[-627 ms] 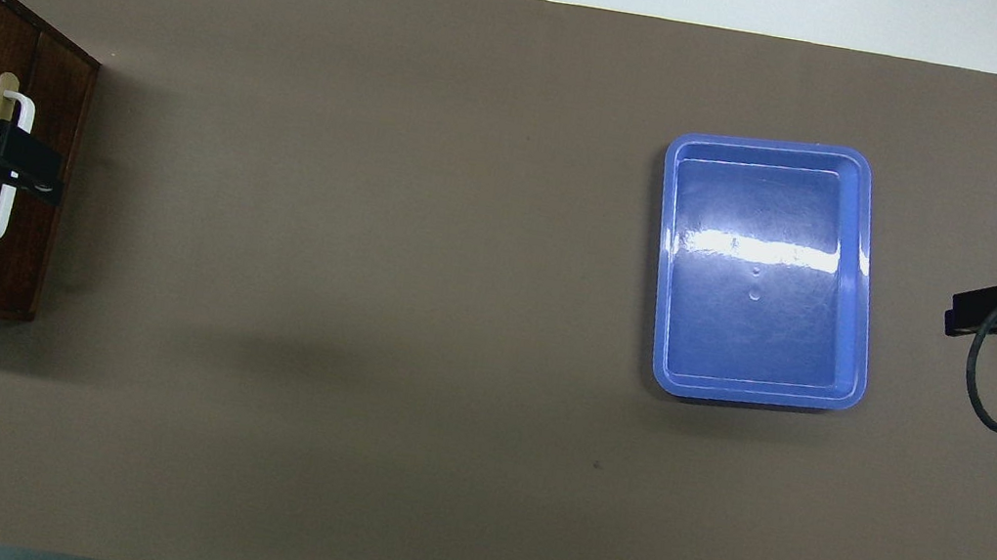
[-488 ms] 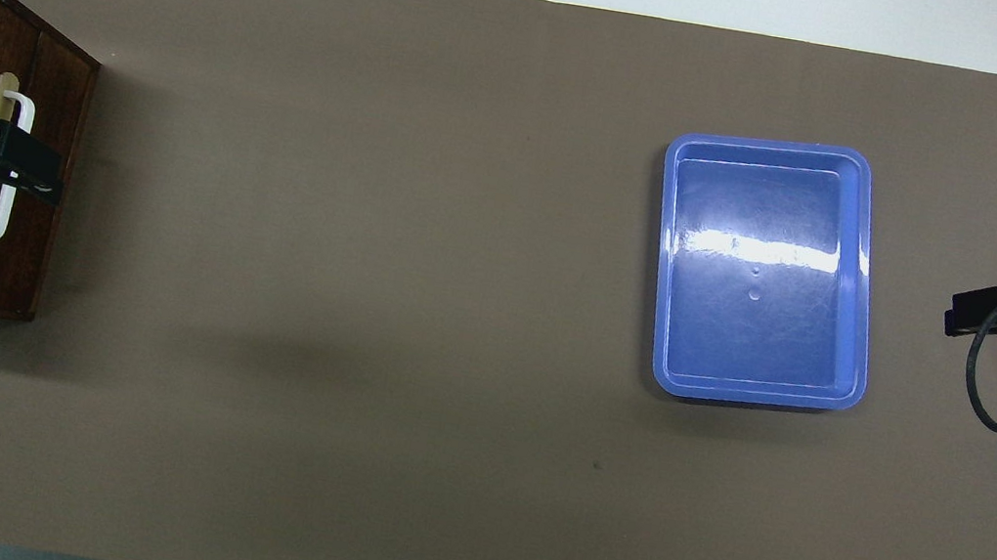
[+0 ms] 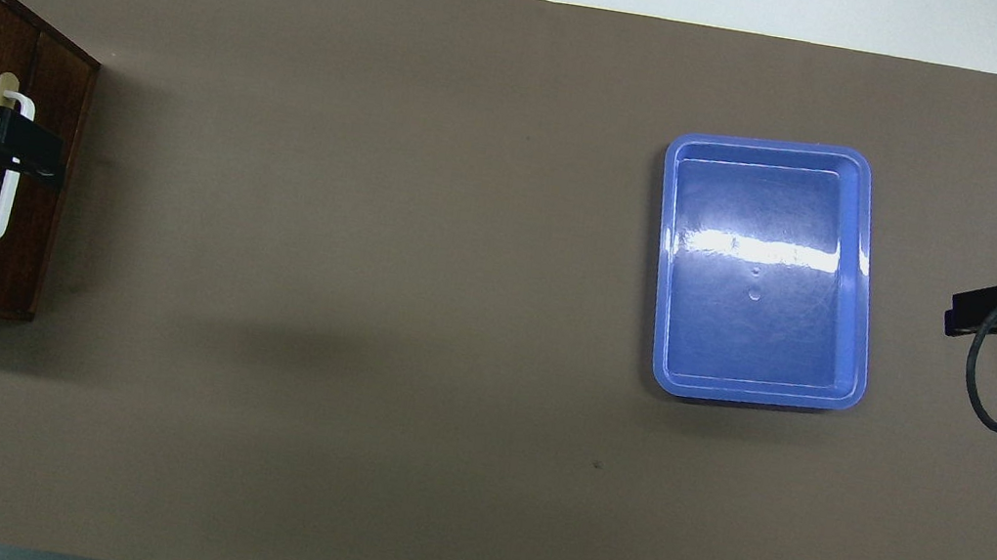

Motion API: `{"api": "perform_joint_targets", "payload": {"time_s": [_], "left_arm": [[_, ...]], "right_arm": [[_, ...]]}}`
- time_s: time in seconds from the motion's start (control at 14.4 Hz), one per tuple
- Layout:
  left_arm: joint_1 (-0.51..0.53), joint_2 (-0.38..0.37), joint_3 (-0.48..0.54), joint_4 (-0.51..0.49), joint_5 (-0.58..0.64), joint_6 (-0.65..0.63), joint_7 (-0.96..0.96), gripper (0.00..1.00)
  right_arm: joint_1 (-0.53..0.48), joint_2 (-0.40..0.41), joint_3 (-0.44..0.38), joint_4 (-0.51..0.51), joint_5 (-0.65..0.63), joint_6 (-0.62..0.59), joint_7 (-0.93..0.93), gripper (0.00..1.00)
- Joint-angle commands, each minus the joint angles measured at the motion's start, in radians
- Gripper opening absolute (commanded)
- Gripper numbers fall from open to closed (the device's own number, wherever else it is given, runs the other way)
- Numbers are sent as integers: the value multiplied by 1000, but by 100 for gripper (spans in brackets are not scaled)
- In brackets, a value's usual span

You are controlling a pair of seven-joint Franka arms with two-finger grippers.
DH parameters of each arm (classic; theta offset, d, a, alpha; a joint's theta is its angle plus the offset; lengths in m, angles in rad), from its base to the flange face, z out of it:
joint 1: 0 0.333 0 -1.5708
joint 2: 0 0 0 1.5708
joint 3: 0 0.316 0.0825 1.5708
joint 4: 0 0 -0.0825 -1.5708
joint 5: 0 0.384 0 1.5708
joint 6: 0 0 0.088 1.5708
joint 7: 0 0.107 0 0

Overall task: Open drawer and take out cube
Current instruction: 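Grasp the white drawer handle with the left gripper, then pull the drawer open toward the robot with the left gripper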

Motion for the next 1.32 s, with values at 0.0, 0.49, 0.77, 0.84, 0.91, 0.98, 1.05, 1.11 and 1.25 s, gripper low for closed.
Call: {"api": "perform_joint_targets", "payload": {"time_s": [0.0,0.49,0.77,0.84,0.91,0.98,1.05,1.11,1.25], "left_arm": [[-63,-49,0,-146,138,143,10,100],[-59,36,4,-352,467,495,10,100],[16,102,4,-360,501,617,10,100],[37,106,6,-380,507,654,12,100],[44,104,6,-404,520,686,10,100],[44,106,6,-417,542,693,9,100],[44,106,6,-426,542,696,4,100],[44,106,6,-440,542,705,-1,100],[35,116,6,-451,545,717,-34,100]], "right_arm": [[-12,-5,10,3,-14,-7,-4,100],[-10,-5,10,3,-16,-8,-4,100],[-10,-6,10,3,-16,-10,-4,100],[-10,-6,10,3,-16,-10,-4,100],[-10,-6,10,3,-16,-10,-4,100],[-10,-6,10,3,-16,-10,-4,100],[-10,-6,10,3,-14,-10,-4,100],[-10,-6,10,3,-14,-11,-4,100],[-12,-5,10,3,-14,-11,-4,100]]}}
